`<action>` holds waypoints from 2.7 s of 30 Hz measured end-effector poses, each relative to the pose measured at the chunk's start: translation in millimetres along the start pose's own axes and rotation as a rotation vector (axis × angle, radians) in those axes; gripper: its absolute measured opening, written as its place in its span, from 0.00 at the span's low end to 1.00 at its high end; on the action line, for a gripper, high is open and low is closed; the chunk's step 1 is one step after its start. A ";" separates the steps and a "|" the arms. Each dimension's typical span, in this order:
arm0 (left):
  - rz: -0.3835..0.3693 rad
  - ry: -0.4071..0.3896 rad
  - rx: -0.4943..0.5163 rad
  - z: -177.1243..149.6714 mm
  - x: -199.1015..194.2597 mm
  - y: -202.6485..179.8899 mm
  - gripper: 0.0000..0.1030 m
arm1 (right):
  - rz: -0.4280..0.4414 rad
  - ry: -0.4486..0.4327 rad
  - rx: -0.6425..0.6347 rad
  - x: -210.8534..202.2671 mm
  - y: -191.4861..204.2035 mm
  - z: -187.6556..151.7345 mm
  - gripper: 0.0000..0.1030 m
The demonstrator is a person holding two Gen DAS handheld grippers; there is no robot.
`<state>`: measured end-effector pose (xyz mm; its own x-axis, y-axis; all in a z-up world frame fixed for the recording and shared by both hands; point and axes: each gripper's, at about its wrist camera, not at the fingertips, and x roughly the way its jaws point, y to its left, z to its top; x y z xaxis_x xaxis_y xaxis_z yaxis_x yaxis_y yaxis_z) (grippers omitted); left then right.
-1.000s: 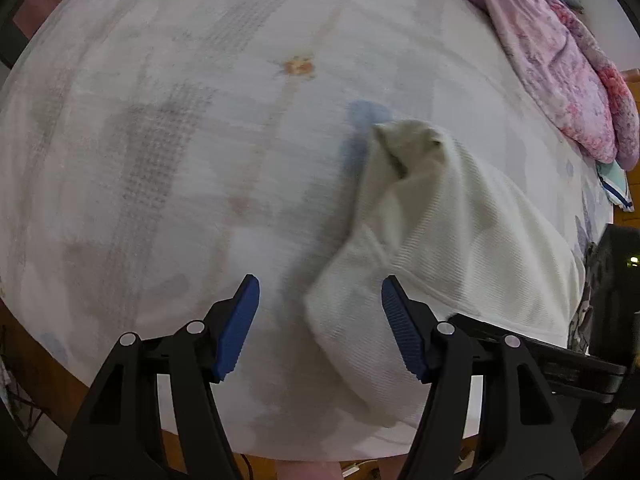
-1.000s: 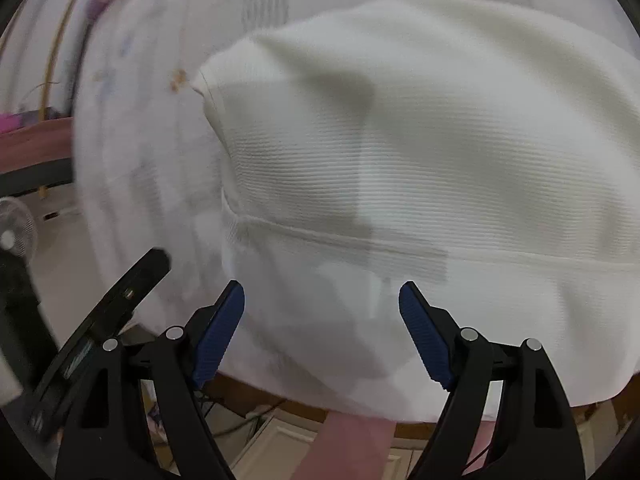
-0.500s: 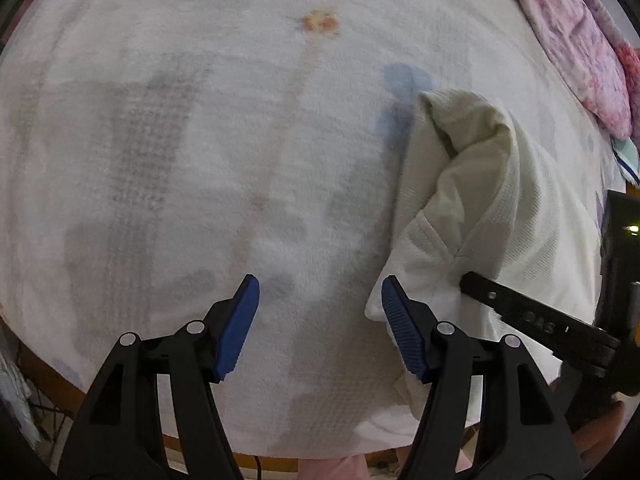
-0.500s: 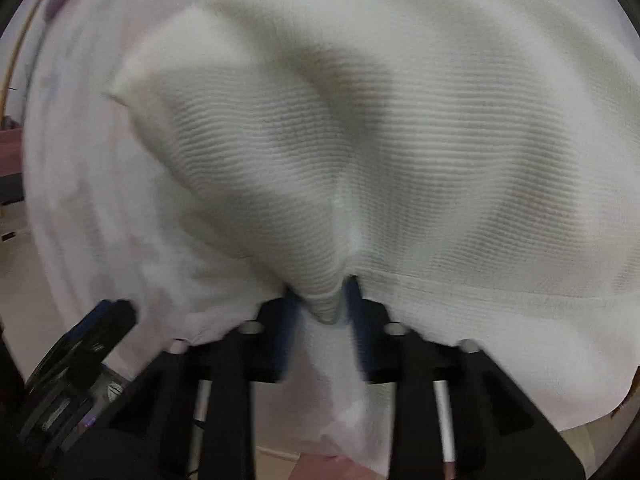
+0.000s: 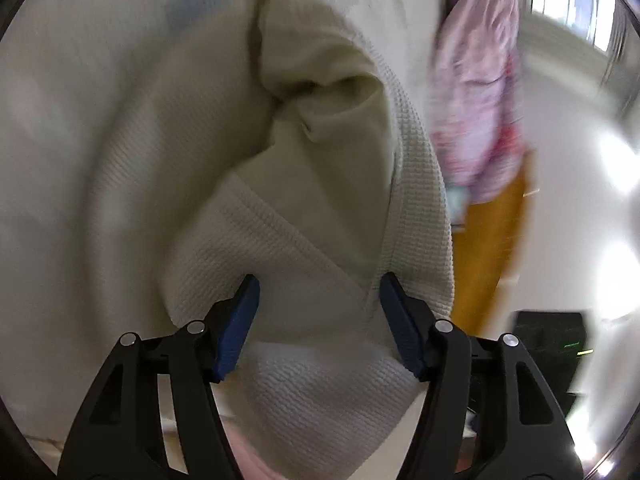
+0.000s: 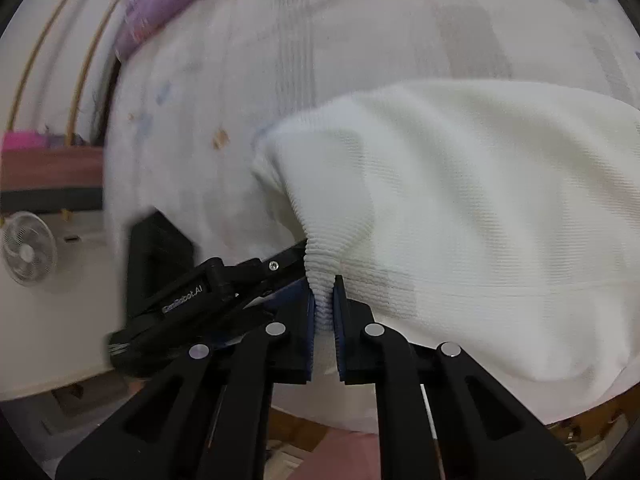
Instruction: Fold large clothes
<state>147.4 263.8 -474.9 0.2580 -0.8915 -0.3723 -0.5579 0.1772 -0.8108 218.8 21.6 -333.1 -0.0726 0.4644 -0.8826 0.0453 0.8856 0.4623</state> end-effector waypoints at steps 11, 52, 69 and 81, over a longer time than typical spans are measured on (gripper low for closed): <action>0.093 -0.044 -0.076 14.8 -51.2 28.3 0.60 | 0.037 0.157 -0.056 81.1 13.8 -6.2 0.08; 1.062 -0.534 0.499 71.0 67.2 -65.8 0.19 | -0.393 -0.418 0.007 -45.9 -332.5 56.5 0.19; 1.114 -0.470 0.419 -81.8 29.3 20.7 0.17 | -0.342 -0.158 0.200 -60.1 -323.2 -115.5 0.17; 1.135 -0.226 0.551 -126.6 99.1 41.6 0.14 | -0.382 0.029 0.125 -0.3 -295.3 -145.1 0.14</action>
<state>49.8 130.0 -488.3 0.0124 -0.0469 -0.9988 -0.1677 0.9847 -0.0483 60.8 -239.1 -457.0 -0.1353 0.1040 -0.9853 0.1304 0.9877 0.0863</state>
